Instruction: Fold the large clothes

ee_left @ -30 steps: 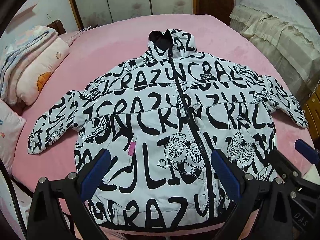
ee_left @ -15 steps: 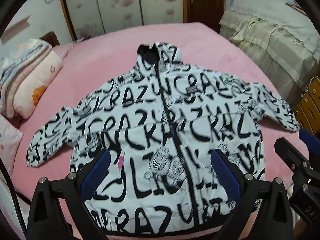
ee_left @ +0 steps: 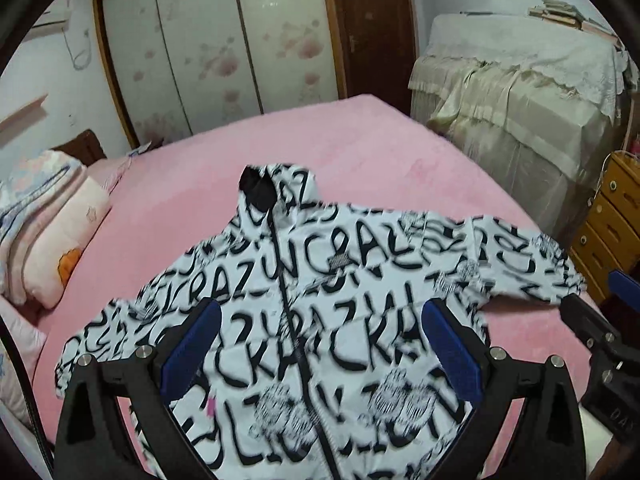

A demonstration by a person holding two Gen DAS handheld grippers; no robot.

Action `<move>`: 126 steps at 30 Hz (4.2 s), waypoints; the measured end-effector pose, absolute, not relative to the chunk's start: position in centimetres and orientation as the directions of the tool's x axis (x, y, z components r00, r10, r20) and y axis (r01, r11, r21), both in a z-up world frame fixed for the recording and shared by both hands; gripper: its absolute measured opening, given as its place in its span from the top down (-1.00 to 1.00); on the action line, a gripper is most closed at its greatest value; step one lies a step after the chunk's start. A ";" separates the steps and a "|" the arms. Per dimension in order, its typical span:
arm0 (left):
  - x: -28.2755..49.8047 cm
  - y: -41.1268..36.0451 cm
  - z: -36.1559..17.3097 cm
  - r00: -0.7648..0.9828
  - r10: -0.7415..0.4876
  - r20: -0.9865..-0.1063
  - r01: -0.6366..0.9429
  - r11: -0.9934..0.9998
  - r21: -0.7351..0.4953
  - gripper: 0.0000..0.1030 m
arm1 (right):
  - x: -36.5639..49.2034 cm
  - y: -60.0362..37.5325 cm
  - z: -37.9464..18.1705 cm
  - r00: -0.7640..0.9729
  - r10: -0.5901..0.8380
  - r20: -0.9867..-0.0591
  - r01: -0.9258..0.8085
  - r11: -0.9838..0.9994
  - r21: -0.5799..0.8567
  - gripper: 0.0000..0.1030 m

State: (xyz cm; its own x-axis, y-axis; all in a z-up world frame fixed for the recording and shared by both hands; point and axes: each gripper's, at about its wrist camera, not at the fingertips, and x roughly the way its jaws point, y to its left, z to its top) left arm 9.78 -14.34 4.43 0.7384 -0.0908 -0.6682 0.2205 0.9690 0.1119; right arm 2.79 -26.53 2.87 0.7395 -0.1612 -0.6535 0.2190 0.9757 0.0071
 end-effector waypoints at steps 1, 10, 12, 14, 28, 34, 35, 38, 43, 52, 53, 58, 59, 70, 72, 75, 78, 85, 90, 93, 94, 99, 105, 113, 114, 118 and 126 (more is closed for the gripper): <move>10.2 -14.9 4.6 0.744 -0.103 -0.660 0.225 0.969 0.102 -0.94 | 3.1 -27.8 2.9 0.735 -0.184 -0.653 0.242 0.970 -0.001 -0.56; 15.3 -20.4 2.8 0.784 -0.174 -0.596 0.282 0.955 0.092 -0.94 | 5.9 -40.0 0.8 0.667 -0.253 -0.701 0.443 0.891 0.100 -0.56; 16.8 -21.7 1.7 0.768 -0.179 -0.615 0.298 0.950 0.094 -0.94 | 6.3 -43.9 -0.4 0.643 -0.259 -0.721 0.502 0.854 0.141 -0.55; 18.0 -22.6 0.5 0.738 -0.221 -0.638 0.333 0.941 0.059 -0.94 | 6.5 -46.6 -1.7 0.619 -0.266 -0.739 0.542 0.825 0.157 -0.55; 23.6 -28.7 -10.2 0.588 -0.237 -0.773 0.366 0.931 -0.008 -0.94 | 6.1 -58.8 -15.8 0.446 -0.132 -0.885 0.758 0.581 0.295 -0.55; 24.0 -29.8 -12.6 0.502 -0.242 -0.830 0.384 0.922 -0.037 -0.91 | 6.4 -60.8 -19.8 0.499 -0.061 -0.864 0.777 0.473 0.415 -0.48; 23.8 -29.8 -12.8 0.494 -0.246 -0.834 0.388 0.921 -0.042 -0.81 | 6.6 -61.0 -20.2 0.503 -0.073 -0.862 0.782 0.463 0.417 -0.23; 23.2 -29.2 -12.4 0.485 -0.260 -0.835 0.404 0.913 -0.049 -0.65 | 7.5 -60.8 -20.4 0.518 -0.068 -0.853 0.762 0.490 0.424 0.75; 22.3 -27.0 -10.8 0.471 -0.260 -0.843 0.407 0.912 -0.054 0.10 | 8.1 -58.5 -16.6 0.514 -0.159 -0.843 0.732 0.593 0.335 0.88; 20.6 -20.9 -7.0 0.479 -0.245 -0.843 0.375 0.925 -0.056 0.32 | 7.9 -52.4 -6.5 0.606 -0.266 -0.750 0.630 0.736 0.248 0.89; 20.5 -20.1 -6.5 0.481 -0.245 -0.841 0.370 0.927 -0.059 0.32 | 8.2 -51.5 -5.6 0.608 -0.277 -0.744 0.621 0.749 0.229 0.89; 19.7 -17.3 -4.3 0.504 -0.228 -0.833 0.358 0.933 -0.039 0.32 | 9.5 -47.5 -2.7 0.626 -0.295 -0.722 0.586 0.788 0.187 0.89; 19.5 -16.6 -3.8 0.512 -0.228 -0.828 0.357 0.933 -0.036 0.32 | 9.7 -46.8 -2.1 0.633 -0.293 -0.716 0.576 0.796 0.184 0.89; 17.9 -8.4 -0.2 0.552 -0.232 -0.801 0.287 0.955 -0.079 0.32 | 13.7 -34.9 5.6 0.724 -0.256 -0.640 0.415 0.904 0.107 0.89; 17.6 -7.2 0.1 0.552 -0.233 -0.800 0.280 0.956 -0.086 0.32 | 14.0 -33.0 6.0 0.727 -0.256 -0.638 0.405 0.909 0.097 0.89; 16.9 -5.4 0.4 0.556 -0.227 -0.800 0.272 0.959 -0.083 0.32 | 14.6 -30.6 6.4 0.722 -0.257 -0.642 0.402 0.912 0.087 0.89; 16.3 -3.8 0.7 0.569 -0.202 -0.797 0.258 0.964 -0.061 0.23 | 15.1 -28.2 6.9 0.724 -0.249 -0.644 0.385 0.919 0.078 0.89; 15.4 1.1 0.8 0.594 -0.152 -0.790 0.190 0.981 -0.045 -0.08 | 16.5 -22.5 7.1 0.741 -0.175 -0.649 0.308 0.946 0.096 0.90; 15.7 2.8 0.0 0.598 -0.122 -0.792 0.164 0.986 -0.027 -0.08 | 18.1 -18.6 5.9 0.735 -0.115 -0.668 0.238 0.967 0.096 0.90; 16.3 3.7 -0.8 0.601 -0.094 -0.794 0.145 0.989 -0.008 -0.08 | 19.6 -16.5 5.0 0.730 -0.086 -0.678 0.196 0.977 0.088 0.90; 16.6 4.2 -1.2 0.599 -0.088 -0.796 0.137 0.991 -0.007 -0.08 | 20.2 -15.9 4.7 0.727 -0.077 -0.683 0.183 0.979 0.084 0.90; 18.7 6.9 -4.0 0.575 -0.078 -0.815 0.092 0.995 -0.030 -0.08 | 23.5 -12.0 1.1 0.688 -0.007 -0.726 0.095 0.992 0.080 0.90; 21.0 10.5 -8.8 0.522 -0.055 -0.851 0.021 0.998 -0.051 -0.08 | 26.9 -6.1 -7.0 0.592 0.041 -0.805 -0.011 0.999 0.044 0.90; 22.0 12.4 -13.3 0.458 -0.060 -0.887 0.009 0.998 -0.062 -0.08 | 28.0 -0.7 -16.9 0.463 0.010 -0.886 -0.091 0.995 -0.036 0.37; 22.1 12.3 -13.5 0.455 -0.074 -0.888 0.016 0.997 -0.075 -0.08 | 27.8 -0.4 -17.2 0.462 0.018 -0.887 -0.105 0.994 -0.034 0.30; 23.3 11.0 -13.9 0.451 -0.141 -0.881 0.044 0.990 -0.136 -0.08 | 26.6 -0.5 -16.7 0.477 0.071 -0.876 -0.152 0.988 -0.002 0.13; 25.0 7.9 -14.8 0.451 -0.239 -0.860 0.064 0.970 -0.236 -0.12 | 23.5 -5.2 -10.8 0.571 0.245 -0.784 -0.226 0.964 0.137 0.02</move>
State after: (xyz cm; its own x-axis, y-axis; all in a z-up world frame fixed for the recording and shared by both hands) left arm 24.97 7.86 -14.81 0.4513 -0.2389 -0.8598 0.0644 0.9697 -0.2356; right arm 23.48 -5.17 -10.80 0.5708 0.2451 -0.7836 -0.2264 0.9644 0.1368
